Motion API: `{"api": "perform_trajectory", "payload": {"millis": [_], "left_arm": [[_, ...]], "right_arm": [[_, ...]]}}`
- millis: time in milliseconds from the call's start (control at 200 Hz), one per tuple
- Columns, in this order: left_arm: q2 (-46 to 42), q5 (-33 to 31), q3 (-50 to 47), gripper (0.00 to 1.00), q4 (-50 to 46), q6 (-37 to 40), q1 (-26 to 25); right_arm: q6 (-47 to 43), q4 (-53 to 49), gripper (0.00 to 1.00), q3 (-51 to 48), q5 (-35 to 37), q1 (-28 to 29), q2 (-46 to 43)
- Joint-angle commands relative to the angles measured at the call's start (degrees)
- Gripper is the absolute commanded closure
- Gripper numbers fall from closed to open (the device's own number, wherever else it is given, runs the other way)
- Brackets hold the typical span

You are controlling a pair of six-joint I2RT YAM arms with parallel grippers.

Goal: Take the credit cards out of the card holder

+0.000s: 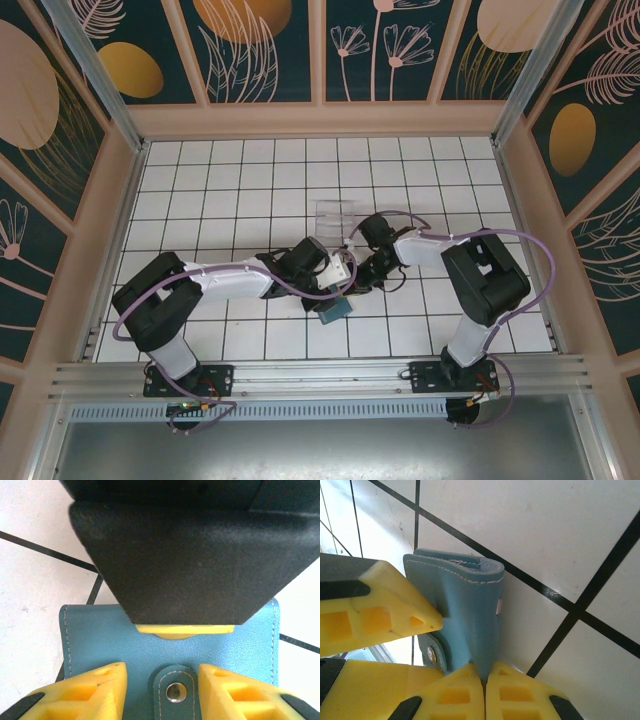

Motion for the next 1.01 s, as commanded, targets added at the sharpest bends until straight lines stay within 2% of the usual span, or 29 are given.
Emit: {"api": "perform_trajectory", "payload": {"millis": [0, 165, 460, 671, 1001], "left_arm": [[1.0, -1.0, -0.5, 0.57, -3.7, 1.5, -0.3], [3.3, -2.2, 0.8, 0.58, -4.5, 1.9, -0.9], [2.1, -7.9, 1.2, 0.78, -3.1, 1.7, -1.2], [-3.7, -9.3, -1.2, 0.81, 0.0, 0.1, -1.3], [-10.8, -10.5, -7.1, 0.83, 5.7, -4.9, -1.3]], "right_arm": [[-0.6, -1.6, 0.93, 0.2, 0.8, -1.0, -0.9], [-0.8, -1.6, 0.93, 0.4, 0.2, -1.0, -0.6], [0.5, -1.2, 0.96, -0.2, 1.9, -1.0, -2.2], [2.3, -0.3, 0.96, -2.4, 3.2, -4.3, -4.2], [5.7, 0.9, 0.97, -4.7, 4.6, -4.7, -6.1]]}}
